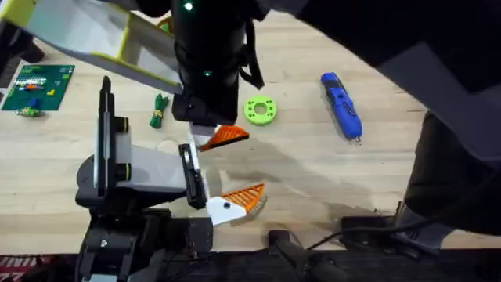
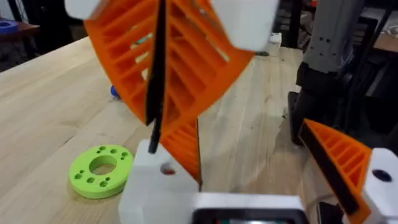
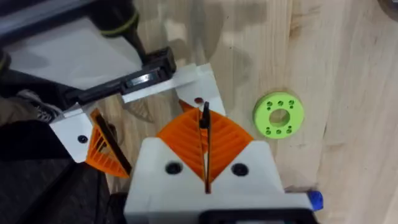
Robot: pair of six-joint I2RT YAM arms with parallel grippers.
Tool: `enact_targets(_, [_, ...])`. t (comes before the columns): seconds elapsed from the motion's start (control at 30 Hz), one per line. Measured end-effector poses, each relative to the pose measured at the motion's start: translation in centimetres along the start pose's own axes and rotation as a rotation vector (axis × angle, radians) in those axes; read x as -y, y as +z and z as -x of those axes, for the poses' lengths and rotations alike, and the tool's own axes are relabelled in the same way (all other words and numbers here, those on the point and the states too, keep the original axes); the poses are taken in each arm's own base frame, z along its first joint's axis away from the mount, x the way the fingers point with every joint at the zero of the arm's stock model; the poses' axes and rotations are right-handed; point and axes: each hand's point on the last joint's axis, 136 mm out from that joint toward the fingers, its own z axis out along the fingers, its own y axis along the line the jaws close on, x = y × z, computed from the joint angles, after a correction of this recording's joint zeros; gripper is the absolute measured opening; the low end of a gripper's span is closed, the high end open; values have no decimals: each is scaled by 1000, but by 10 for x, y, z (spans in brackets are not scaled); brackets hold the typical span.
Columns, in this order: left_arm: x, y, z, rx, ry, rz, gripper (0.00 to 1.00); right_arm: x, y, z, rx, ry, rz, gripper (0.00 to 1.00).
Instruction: Pick up the gripper from the table and insert it into the empty holder that is missing its gripper. Then pick up a screw, insert it into the mounting hole, and use the screwdriver to tighten it. Finally, clean up the table by picking up the vegetable and placing it into the bucket.
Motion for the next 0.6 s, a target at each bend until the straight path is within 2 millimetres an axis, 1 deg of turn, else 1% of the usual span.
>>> enact_targets(0.6, [0,0,0,0,0,0,983,-2,1,0,2,0,11,8])
